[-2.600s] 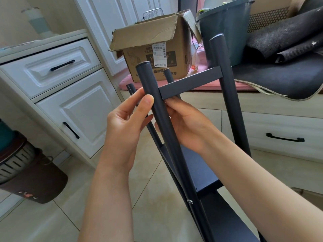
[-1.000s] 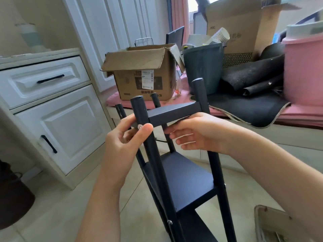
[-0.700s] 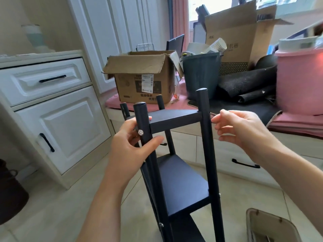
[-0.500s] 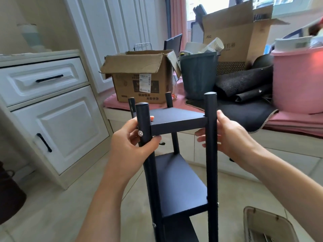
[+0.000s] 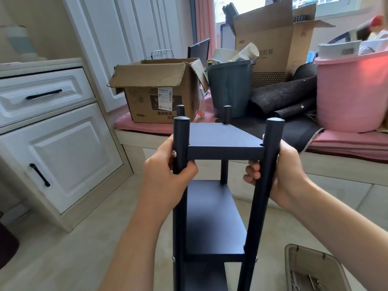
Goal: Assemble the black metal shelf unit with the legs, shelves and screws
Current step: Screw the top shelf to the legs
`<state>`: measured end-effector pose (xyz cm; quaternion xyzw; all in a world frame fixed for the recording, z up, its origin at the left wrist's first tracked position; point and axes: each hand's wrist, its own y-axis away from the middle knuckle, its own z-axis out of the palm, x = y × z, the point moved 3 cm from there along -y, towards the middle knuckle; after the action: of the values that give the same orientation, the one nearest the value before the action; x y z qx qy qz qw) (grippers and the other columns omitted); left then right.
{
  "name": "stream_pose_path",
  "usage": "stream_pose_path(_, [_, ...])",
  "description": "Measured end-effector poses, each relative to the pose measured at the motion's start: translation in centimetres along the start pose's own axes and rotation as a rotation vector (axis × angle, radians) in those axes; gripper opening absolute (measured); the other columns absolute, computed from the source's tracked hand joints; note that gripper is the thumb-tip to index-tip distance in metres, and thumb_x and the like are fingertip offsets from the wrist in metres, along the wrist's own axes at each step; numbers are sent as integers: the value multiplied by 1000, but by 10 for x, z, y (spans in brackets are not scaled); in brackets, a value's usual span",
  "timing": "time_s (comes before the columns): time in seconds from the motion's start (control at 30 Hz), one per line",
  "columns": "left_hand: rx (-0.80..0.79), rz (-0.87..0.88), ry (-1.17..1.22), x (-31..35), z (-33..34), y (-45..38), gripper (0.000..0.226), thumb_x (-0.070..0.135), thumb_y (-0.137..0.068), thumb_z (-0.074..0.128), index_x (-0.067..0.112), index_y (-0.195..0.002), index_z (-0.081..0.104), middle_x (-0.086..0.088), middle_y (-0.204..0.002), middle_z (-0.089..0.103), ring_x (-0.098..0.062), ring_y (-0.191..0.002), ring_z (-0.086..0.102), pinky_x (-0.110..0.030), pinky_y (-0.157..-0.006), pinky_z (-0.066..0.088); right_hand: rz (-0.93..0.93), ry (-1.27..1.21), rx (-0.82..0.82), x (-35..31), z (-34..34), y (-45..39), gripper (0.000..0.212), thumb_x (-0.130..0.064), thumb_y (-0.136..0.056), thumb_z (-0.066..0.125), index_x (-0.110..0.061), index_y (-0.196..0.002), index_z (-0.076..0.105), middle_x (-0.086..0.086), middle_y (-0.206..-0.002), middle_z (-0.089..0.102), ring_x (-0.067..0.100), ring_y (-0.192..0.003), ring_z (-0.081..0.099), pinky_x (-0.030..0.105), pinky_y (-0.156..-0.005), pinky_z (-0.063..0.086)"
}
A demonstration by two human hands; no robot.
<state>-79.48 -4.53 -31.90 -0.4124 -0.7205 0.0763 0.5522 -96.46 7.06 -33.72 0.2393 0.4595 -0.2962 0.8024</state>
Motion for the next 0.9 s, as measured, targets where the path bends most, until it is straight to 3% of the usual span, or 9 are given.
stream_pose_path(0.1, [43, -26, -49, -6, 2, -1, 43, 3, -88, 66, 22, -126, 60, 27, -65, 56, 4, -62, 53, -7, -58, 40, -40, -23, 10, 3, 4, 2, 37, -30, -100, 36, -13, -70, 48, 6, -50, 37, 18, -41, 33, 31, -53, 33])
stream_pose_path(0.2, [83, -50, -57, -9, 5, -2, 40, 2, -88, 64, 13, -126, 58, 19, -71, 50, 8, -66, 52, -6, -60, 39, -91, 2, 26, 7, 5, 2, 34, -32, -101, 34, -12, -79, 49, 6, -52, 40, 18, -42, 37, 32, -55, 41])
stream_pose_path(0.4, [82, -106, -47, -14, 9, -2, 29, 1, -96, 58, 17, -119, 52, 10, -74, 49, 9, -62, 54, -6, -57, 40, -160, -30, 15, 16, 11, 9, 36, -28, -101, 31, -10, -73, 46, 8, -49, 39, 20, -42, 35, 31, -48, 36])
stream_pose_path(0.53, [85, -177, -56, -27, 8, -3, 32, 7, -97, 58, 19, -125, 50, 11, -78, 59, 2, -70, 60, -13, -59, 45, -151, -47, 20, 21, 15, 16, 36, -26, -100, 33, -11, -68, 44, 4, -48, 41, 18, -41, 37, 33, -51, 35])
stream_pose_path(0.6, [90, -234, -21, -34, 8, -3, 29, 12, -97, 56, 25, -122, 49, 13, -83, 66, -13, -80, 70, -27, -69, 54, -133, -41, 12, 24, 18, 19, 37, -25, -99, 34, -11, -66, 44, 3, -47, 43, 18, -41, 39, 34, -52, 35])
stream_pose_path(0.67, [91, -281, -8, -39, 7, -3, 26, 17, -100, 55, 27, -123, 49, 16, -86, 67, -15, -77, 72, -36, -72, 57, -121, -35, 6, 28, 20, 21, 38, -24, -99, 35, -11, -64, 44, 3, -47, 43, 18, -42, 38, 33, -51, 35])
stream_pose_path(0.8, [78, -366, -17, -45, 9, -4, 19, 19, -102, 53, 28, -118, 50, 9, -93, 69, -10, -67, 71, -25, -61, 49, -124, 25, 8, 34, 22, 20, 38, -23, -99, 34, -10, -66, 45, 4, -47, 47, 19, -44, 42, 31, -49, 39])
stream_pose_path(0.9, [62, -453, -13, -53, 11, -2, 19, 17, -101, 52, 28, -117, 51, -3, -93, 70, -22, -74, 71, -32, -67, 54, -129, 96, 10, 39, 20, 15, 38, -24, -101, 32, -9, -69, 47, 6, -47, 49, 20, -44, 44, 28, -46, 40])
